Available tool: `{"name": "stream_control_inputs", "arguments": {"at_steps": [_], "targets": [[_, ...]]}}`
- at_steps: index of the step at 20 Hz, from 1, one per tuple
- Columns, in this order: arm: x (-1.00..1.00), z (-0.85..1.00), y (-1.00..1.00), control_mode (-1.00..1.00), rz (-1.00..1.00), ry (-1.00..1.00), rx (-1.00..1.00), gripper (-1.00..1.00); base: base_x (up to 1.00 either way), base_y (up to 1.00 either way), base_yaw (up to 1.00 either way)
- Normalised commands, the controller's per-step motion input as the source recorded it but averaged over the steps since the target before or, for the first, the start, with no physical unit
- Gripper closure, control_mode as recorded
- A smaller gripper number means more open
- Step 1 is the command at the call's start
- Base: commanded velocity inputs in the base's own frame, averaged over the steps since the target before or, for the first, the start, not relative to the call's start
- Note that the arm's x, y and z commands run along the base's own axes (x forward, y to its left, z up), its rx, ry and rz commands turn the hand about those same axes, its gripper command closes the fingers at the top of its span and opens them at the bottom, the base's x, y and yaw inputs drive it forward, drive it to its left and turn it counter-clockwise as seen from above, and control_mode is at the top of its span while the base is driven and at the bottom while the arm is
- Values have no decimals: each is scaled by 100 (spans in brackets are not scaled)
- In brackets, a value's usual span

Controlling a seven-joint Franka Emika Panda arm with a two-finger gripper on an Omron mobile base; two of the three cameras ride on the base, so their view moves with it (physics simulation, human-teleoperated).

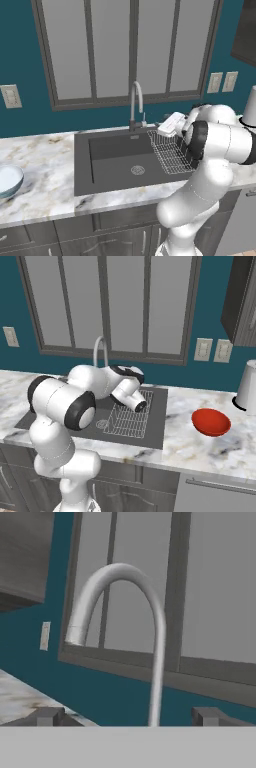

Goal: Rinse each bowl for a few seconds and place them down in the sink or on the counter.

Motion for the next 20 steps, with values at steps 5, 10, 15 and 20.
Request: {"name": "stream_control_inputs", "arguments": {"at_steps": [5,10,15,20], "targets": [[37,-4,1,-100,4,-1,6,-100,0,0,0],[26,-10,8,-100,3,-2,2,-100,0,0,0],[27,-9,17,-100,1,-3,0,-100,0,0,0],[37,-3,17,-100,0,-1,0,-100,0,0,0]]}}
